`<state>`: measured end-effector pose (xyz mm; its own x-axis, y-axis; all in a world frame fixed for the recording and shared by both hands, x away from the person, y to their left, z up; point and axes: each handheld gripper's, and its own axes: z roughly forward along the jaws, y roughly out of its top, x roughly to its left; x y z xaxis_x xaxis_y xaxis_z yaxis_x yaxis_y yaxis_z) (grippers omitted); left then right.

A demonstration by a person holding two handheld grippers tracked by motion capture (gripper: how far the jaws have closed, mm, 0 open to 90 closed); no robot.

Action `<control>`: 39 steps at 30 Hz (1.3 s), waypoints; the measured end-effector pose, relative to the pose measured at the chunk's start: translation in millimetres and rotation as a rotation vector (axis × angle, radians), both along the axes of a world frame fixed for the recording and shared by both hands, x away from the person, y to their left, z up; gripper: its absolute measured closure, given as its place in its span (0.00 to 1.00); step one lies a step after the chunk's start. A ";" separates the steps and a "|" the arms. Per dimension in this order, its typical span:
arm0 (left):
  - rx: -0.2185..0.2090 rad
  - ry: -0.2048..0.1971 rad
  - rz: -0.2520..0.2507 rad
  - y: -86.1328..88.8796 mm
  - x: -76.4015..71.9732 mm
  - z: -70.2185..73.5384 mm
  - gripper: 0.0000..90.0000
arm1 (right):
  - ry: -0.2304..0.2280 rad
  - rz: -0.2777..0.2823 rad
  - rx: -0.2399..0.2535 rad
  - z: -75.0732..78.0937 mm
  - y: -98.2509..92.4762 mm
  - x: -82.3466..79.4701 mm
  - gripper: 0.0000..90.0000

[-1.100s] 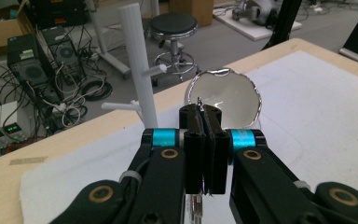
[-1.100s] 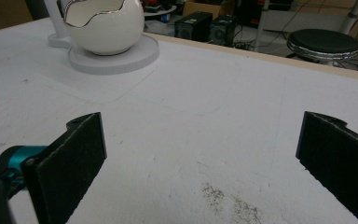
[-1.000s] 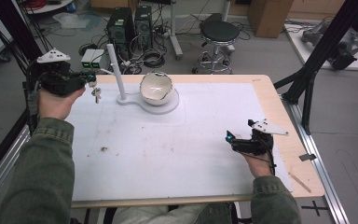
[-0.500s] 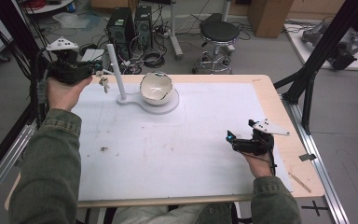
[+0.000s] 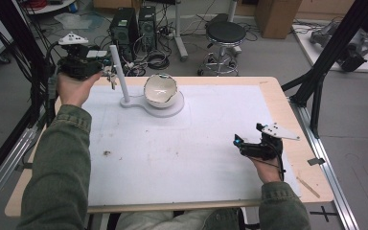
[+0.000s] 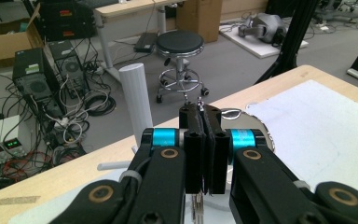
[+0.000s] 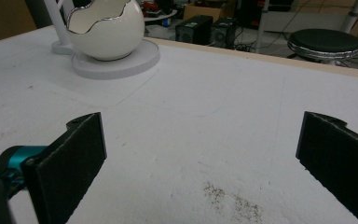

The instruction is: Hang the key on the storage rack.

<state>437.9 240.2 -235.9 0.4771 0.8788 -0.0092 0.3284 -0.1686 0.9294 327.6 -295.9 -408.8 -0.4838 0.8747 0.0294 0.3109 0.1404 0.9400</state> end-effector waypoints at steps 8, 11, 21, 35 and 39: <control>0.041 -0.013 0.019 -7.2 12.2 -1.2 0.98 | -0.004 -0.005 0.001 0.5 -1.2 -3.3 0.00; 0.043 -0.041 0.043 -9.4 14.3 -1.9 0.98 | -0.001 -0.009 0.004 0.4 -3.0 -4.7 0.00; 0.005 -0.055 0.058 -7.4 27.0 -9.9 0.98 | -0.007 -0.018 0.013 1.1 -6.5 -7.8 0.00; -0.045 -0.047 0.085 -8.6 47.3 -24.7 0.98 | 0.001 -0.024 0.008 -0.8 -8.1 -8.4 0.00; -0.086 -0.024 0.044 -5.1 47.8 -26.4 0.89 | 0.002 -0.025 0.009 -1.0 -8.8 -8.4 0.00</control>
